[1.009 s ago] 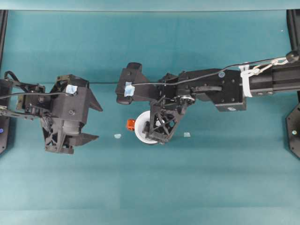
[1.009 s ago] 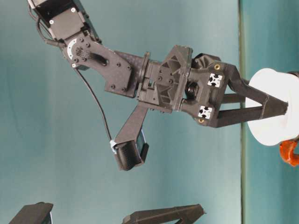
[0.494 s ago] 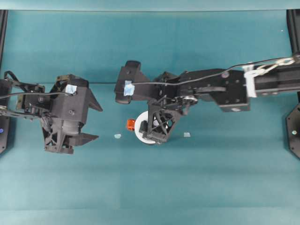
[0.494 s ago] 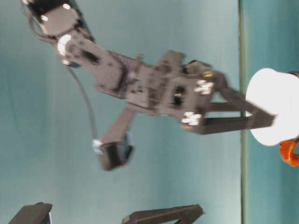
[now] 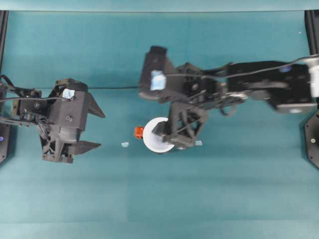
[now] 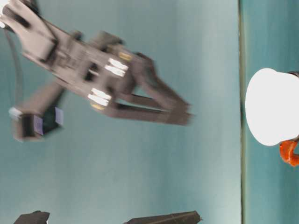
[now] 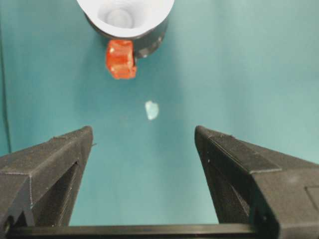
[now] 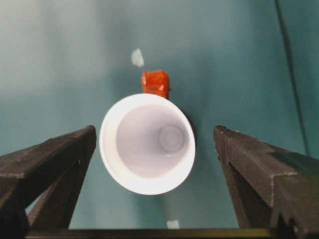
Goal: Put the paper cup into the moved red handle cup holder.
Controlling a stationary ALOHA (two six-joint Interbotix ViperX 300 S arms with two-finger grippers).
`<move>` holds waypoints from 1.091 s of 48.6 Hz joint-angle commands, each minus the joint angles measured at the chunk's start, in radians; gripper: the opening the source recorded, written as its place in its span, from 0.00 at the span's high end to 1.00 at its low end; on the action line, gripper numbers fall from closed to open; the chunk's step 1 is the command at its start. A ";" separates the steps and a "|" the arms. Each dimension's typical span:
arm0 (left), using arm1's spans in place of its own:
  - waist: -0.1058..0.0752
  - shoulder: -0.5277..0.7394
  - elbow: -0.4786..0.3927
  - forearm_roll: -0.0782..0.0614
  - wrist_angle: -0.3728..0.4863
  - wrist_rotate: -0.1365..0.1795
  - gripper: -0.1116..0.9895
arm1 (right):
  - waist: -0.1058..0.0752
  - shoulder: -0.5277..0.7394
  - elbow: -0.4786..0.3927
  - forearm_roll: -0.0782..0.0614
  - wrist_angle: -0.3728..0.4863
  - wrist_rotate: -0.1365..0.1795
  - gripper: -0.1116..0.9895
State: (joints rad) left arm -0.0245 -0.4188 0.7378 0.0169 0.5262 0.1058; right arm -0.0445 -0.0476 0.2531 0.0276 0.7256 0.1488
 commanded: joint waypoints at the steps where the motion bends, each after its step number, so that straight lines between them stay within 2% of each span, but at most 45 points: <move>1: -0.002 -0.012 -0.009 0.003 -0.006 0.000 0.09 | 0.006 -0.055 0.000 -0.002 -0.011 -0.009 0.11; 10: -0.002 -0.012 -0.009 0.003 -0.006 0.000 0.09 | 0.020 -0.115 0.055 -0.002 -0.081 -0.011 0.11; 30: -0.005 -0.014 -0.014 0.003 -0.006 0.000 0.09 | 0.020 -0.307 0.290 -0.002 -0.325 -0.006 0.11; 43: -0.005 -0.015 -0.014 0.003 -0.008 0.002 0.09 | 0.020 -0.405 0.388 -0.002 -0.334 -0.005 0.11; 53: -0.005 -0.020 -0.009 0.002 -0.008 0.003 0.09 | 0.020 -0.434 0.413 -0.002 -0.339 -0.008 0.11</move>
State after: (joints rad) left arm -0.0276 -0.4249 0.7378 0.0169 0.5262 0.1074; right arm -0.0276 -0.4602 0.6719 0.0276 0.3973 0.1473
